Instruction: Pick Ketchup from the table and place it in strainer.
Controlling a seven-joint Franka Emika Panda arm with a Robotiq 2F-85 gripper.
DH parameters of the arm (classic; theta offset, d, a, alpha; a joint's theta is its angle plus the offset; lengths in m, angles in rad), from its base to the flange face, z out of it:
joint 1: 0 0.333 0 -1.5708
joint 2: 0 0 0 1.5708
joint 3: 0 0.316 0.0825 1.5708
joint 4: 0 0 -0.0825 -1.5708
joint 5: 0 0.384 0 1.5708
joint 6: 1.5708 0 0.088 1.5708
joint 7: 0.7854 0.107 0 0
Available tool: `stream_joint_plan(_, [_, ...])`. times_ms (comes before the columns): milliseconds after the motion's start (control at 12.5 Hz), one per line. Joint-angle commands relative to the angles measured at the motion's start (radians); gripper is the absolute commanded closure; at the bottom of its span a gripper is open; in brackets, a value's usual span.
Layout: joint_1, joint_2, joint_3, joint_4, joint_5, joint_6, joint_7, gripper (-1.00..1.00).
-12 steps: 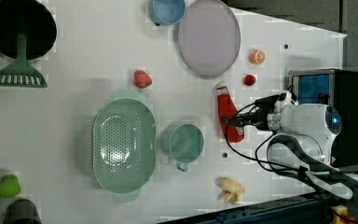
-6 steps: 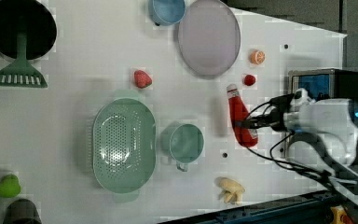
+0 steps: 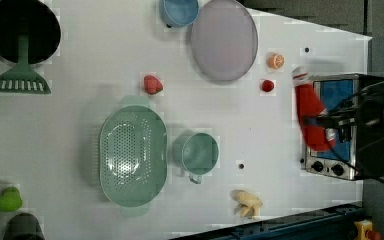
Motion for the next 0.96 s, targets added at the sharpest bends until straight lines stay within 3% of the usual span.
stream_joint_plan(80, [0.041, 0.031, 0.092, 0.066, 0.053, -0.102, 0.088, -0.20])
stream_joint_plan(560, [0.088, 0.064, 0.345, 0.076, 0.069, -0.077, 0.542, -0.20])
stream_joint_plan(960, [0.108, 0.200, 0.540, 0.050, 0.067, 0.140, 0.902, -0.20])
